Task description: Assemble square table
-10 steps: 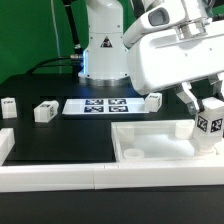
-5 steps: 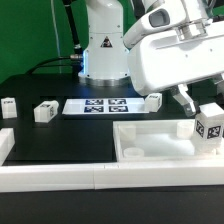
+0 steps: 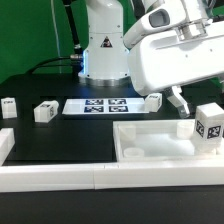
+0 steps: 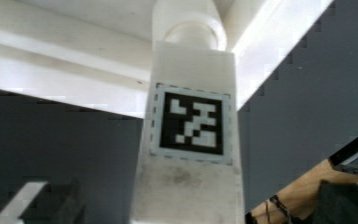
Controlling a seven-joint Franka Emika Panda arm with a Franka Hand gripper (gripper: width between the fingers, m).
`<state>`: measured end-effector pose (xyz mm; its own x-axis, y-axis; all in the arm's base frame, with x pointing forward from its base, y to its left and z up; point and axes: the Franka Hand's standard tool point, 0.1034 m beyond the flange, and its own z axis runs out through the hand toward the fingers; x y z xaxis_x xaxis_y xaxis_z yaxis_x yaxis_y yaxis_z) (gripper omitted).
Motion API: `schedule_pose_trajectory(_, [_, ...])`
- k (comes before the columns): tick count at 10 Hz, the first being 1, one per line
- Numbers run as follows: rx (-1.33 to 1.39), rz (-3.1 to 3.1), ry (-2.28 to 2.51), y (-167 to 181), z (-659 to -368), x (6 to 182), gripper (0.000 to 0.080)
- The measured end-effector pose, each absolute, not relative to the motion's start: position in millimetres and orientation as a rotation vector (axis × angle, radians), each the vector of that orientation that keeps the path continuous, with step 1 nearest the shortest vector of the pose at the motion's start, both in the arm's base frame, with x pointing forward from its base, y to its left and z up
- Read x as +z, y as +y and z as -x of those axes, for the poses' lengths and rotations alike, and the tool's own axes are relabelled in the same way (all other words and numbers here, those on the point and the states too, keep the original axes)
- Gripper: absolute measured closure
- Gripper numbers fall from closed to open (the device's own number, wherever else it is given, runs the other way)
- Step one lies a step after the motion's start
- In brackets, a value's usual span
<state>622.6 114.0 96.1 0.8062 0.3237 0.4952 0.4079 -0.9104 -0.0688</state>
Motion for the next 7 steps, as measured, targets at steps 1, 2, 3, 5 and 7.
schedule_pose_trajectory(1, [-0.727,2.820,-0.576,114,-623,96.1,0.0151])
schedule_pose_trajectory(2, [-0.727,2.820,-0.576,114,-623,96.0,0.0151])
schedule_pose_trajectory(3, [-0.727,2.820,-0.576,114,-623,96.0,0.0151])
schedule_pose_trajectory(5, [-0.612,2.829,-0.505,113,-628,104.0,0.0151])
schedule_pose_trajectory(7, [-0.495,2.837,-0.439,116,-640,118.0,0.0151])
